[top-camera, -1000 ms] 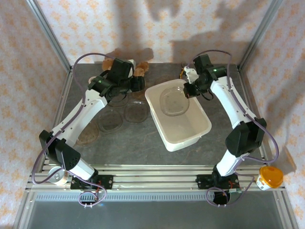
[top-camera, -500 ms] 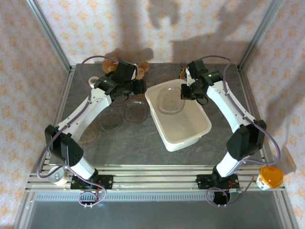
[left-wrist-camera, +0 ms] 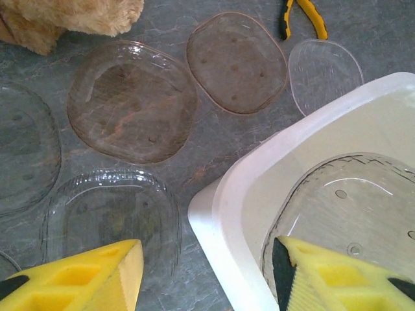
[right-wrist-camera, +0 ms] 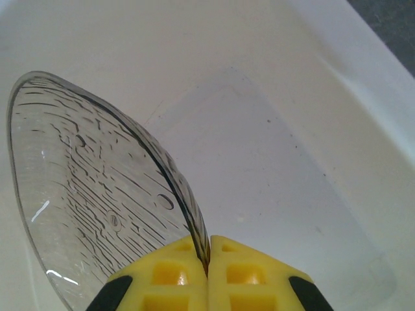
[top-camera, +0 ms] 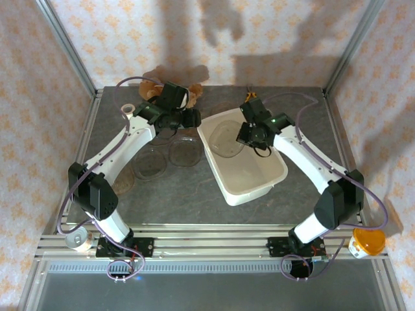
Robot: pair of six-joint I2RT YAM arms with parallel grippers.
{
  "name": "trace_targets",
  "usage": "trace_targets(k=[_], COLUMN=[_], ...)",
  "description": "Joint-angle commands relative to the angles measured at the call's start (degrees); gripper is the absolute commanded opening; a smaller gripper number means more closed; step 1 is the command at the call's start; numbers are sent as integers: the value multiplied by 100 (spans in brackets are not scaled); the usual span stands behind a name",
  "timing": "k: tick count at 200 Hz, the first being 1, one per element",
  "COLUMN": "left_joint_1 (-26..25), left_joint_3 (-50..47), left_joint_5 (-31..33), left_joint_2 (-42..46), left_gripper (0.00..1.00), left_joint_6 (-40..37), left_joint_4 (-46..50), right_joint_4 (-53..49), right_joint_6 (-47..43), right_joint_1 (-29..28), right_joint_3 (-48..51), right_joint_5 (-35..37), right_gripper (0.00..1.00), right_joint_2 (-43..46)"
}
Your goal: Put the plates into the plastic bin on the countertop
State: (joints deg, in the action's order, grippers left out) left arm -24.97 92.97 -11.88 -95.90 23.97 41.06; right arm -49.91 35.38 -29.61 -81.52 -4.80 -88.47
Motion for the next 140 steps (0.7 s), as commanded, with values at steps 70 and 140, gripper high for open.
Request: trace_targets(k=[70,140], left_joint_1=[132,259], left_joint_3=[54,-99], left_joint_5=[-348,-413], left_joint_2=[-96,-54], left_gripper=[57,57], left_joint_6=[-145,-233], left_joint_4=[-203,-177], right_joint_4=[735,104], right_joint_6=[2328,3261], right_joint_1=[-477,-766], right_joint_3=[716,344], right_joint_5=[1054,1103], right_gripper=[0,0], right_joint_2=[314,-210])
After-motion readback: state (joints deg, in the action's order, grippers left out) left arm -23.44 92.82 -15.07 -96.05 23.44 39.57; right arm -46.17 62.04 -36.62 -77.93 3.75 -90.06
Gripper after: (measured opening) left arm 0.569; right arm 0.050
